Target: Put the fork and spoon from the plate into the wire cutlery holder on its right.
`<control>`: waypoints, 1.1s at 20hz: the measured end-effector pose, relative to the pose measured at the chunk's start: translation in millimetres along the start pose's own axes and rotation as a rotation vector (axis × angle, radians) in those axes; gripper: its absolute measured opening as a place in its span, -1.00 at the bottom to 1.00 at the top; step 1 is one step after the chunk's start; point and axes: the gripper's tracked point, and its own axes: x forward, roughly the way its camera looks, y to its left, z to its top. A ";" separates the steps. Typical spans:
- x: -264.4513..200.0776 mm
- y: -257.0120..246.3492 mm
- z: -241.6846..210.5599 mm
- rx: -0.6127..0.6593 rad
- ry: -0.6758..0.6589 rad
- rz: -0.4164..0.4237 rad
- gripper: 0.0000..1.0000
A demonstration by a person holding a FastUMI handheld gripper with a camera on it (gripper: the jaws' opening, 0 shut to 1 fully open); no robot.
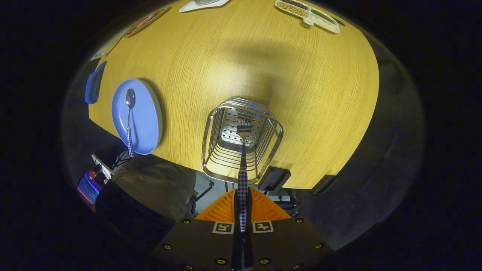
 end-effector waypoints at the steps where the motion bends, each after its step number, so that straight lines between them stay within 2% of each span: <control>1: 1.8 -1.6 0.9 0.002 0.001 -0.005 -0.93; 4: -0.3 -5.4 4.1 -0.006 -0.005 -0.032 -0.92; 5: -0.3 -6.4 2.7 -0.011 -0.005 -0.041 -0.83; 12: -8.6 -8.3 6.3 0.065 -0.063 -0.031 -0.66; 16: -28.2 -8.5 3.0 0.106 -0.141 -0.035 -0.65; 18: -40.9 2.0 0.1 0.136 -0.194 -0.012 -0.65; 22: -65.9 30.7 -12.5 0.153 -0.310 -0.016 -0.65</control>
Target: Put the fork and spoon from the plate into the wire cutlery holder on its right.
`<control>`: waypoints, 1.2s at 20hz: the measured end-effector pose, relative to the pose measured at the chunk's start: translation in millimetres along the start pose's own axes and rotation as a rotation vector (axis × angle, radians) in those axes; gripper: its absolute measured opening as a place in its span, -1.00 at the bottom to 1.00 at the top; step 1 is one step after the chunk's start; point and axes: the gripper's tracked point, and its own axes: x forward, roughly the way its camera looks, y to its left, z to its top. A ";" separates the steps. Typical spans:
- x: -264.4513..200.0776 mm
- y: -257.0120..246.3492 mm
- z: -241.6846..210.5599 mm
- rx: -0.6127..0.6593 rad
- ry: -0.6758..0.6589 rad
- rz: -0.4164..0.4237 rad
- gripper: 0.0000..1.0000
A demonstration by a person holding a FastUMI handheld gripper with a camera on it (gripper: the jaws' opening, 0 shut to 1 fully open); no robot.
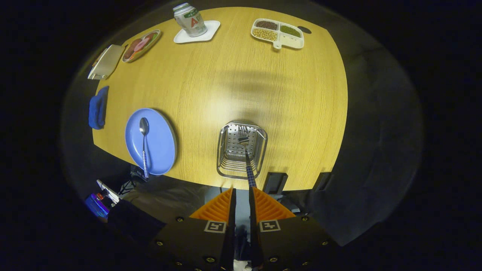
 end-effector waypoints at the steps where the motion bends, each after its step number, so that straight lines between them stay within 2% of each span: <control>1: -7.5 14.1 -4.2 -0.003 -0.027 0.012 -0.65; 6: -14.5 70.9 -29.1 -0.040 -0.079 0.027 -0.65; 16: 37.8 188.4 -43.6 -0.079 -0.082 0.137 -0.65; 24: 71.3 223.8 -35.0 -0.088 -0.086 0.155 -0.65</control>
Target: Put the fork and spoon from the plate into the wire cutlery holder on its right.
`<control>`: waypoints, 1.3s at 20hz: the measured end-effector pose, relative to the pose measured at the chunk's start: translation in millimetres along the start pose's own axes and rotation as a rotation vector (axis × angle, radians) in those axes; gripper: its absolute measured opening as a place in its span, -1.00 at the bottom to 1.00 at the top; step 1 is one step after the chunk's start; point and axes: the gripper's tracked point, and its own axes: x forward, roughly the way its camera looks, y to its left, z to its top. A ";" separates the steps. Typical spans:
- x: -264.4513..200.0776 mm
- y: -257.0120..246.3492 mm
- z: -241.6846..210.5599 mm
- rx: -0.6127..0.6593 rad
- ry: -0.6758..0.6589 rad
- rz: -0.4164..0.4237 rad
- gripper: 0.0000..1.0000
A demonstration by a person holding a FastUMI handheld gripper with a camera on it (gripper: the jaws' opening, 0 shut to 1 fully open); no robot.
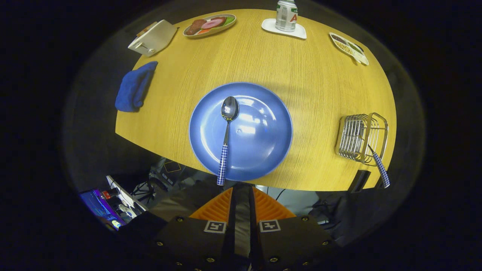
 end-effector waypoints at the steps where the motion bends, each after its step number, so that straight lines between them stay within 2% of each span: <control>1: 6.3 4.5 3.1 0.000 -0.003 0.000 -0.65; 9: 50.4 30.8 15.6 0.001 0.026 -0.007 -0.64; 16: 72.1 31.0 20.3 0.010 0.053 -0.034 -0.65; 18: 77.6 33.7 21.1 0.019 0.059 -0.018 -0.64; 21: 83.9 41.4 19.2 0.026 0.080 0.009 0.20; 24: 84.2 46.5 24.6 0.047 0.072 0.021 0.20; 25: 84.5 42.2 25.9 0.037 0.075 -0.002 0.05; 26: 83.1 36.8 25.3 0.024 0.078 -0.019 0.01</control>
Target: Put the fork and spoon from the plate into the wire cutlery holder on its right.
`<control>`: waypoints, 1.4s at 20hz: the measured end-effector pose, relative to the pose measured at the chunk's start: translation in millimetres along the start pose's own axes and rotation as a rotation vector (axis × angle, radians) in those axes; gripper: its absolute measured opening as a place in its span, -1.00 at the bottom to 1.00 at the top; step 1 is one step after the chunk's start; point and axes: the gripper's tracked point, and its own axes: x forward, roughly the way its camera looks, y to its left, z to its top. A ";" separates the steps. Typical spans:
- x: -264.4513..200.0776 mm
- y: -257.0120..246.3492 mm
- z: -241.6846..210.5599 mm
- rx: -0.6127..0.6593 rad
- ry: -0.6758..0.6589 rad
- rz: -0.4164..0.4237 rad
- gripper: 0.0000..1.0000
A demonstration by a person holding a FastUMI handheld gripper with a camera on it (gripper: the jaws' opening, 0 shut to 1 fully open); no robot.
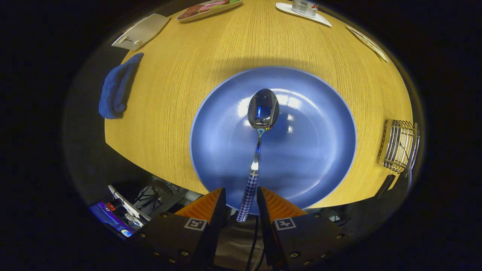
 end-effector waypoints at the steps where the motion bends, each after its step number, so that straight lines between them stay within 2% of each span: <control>1: 1.6 -1.2 0.5 -0.003 -0.004 0.003 0.01; 3: 7.3 -2.4 -2.1 0.016 0.012 0.003 -0.47; 4: 4.4 -2.1 -2.3 0.018 0.026 0.012 -0.57; 8: 13.9 -7.2 -6.4 0.011 0.028 0.004 -0.55; 9: 26.2 -7.4 -14.4 -0.006 0.059 -0.001 -0.83; 15: -2.4 -27.6 -21.2 -0.105 0.111 -0.007 -0.84; 24: -48.9 -64.9 -39.3 -0.154 0.156 -0.028 -0.84; 28: -66.3 -89.1 -49.4 -0.131 0.170 -0.043 -0.84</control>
